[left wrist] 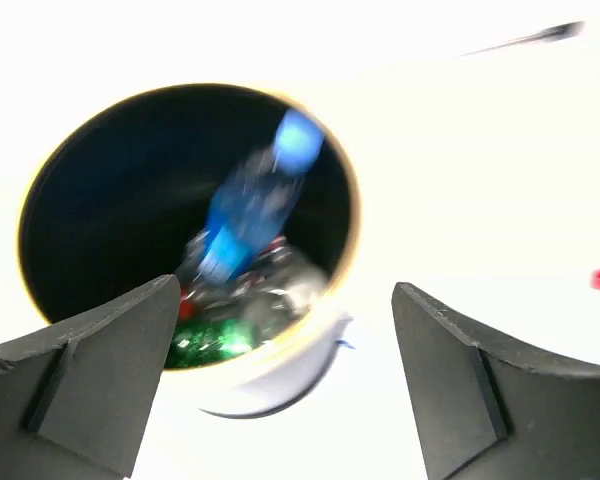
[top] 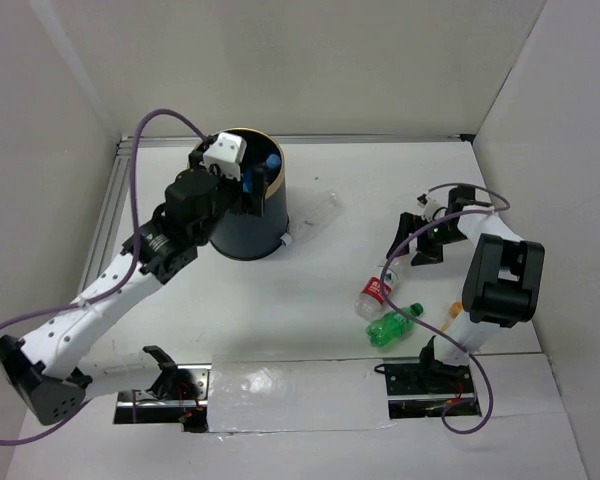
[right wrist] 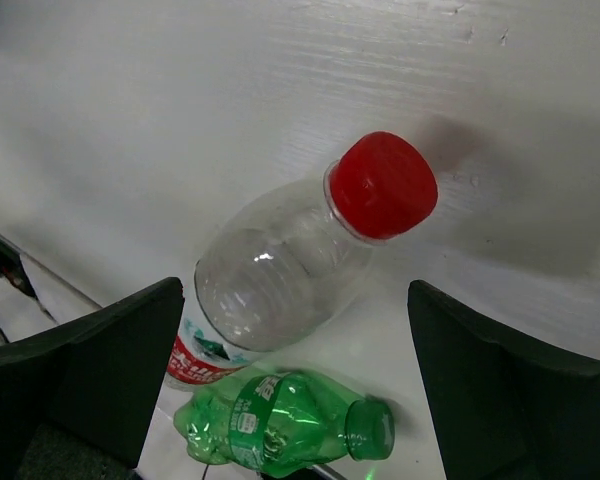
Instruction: Put the plastic bottles in the bin
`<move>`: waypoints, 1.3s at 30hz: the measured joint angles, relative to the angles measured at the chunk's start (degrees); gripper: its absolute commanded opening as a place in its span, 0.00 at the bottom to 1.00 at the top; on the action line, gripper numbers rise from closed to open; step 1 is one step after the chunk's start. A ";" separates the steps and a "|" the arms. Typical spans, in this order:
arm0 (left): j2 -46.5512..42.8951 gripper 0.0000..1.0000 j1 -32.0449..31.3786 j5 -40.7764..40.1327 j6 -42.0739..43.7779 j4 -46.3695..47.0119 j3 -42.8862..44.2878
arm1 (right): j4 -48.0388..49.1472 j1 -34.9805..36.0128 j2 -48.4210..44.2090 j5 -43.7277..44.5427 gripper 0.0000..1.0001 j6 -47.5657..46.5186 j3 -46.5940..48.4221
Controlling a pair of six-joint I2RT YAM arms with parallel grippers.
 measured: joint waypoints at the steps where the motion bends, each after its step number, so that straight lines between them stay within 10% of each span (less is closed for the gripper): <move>1: -1.64 1.00 -1.68 0.57 0.70 0.11 0.00 | 0.00 0.42 0.96 0.68 1.00 0.50 0.02; 6: -7.04 1.00 -8.81 3.82 2.34 4.00 -4.87 | -0.11 3.93 7.13 1.77 0.87 3.65 0.24; 11: -5.66 1.00 -15.45 3.82 0.68 4.70 -14.05 | -1.14 6.29 12.02 0.00 0.16 5.11 3.56; 14: -5.95 1.00 -19.10 2.80 -0.81 3.98 -19.26 | -3.63 6.43 13.14 -0.85 0.00 3.67 6.88; 25: -5.64 1.00 -28.81 0.72 -6.99 9.42 -34.49 | -5.20 9.81 21.22 -21.35 0.00 -4.79 63.91; 39: 8.02 1.00 -31.58 -1.09 -8.28 14.67 -35.21 | 33.31 36.22 29.68 -28.98 0.00 17.99 84.28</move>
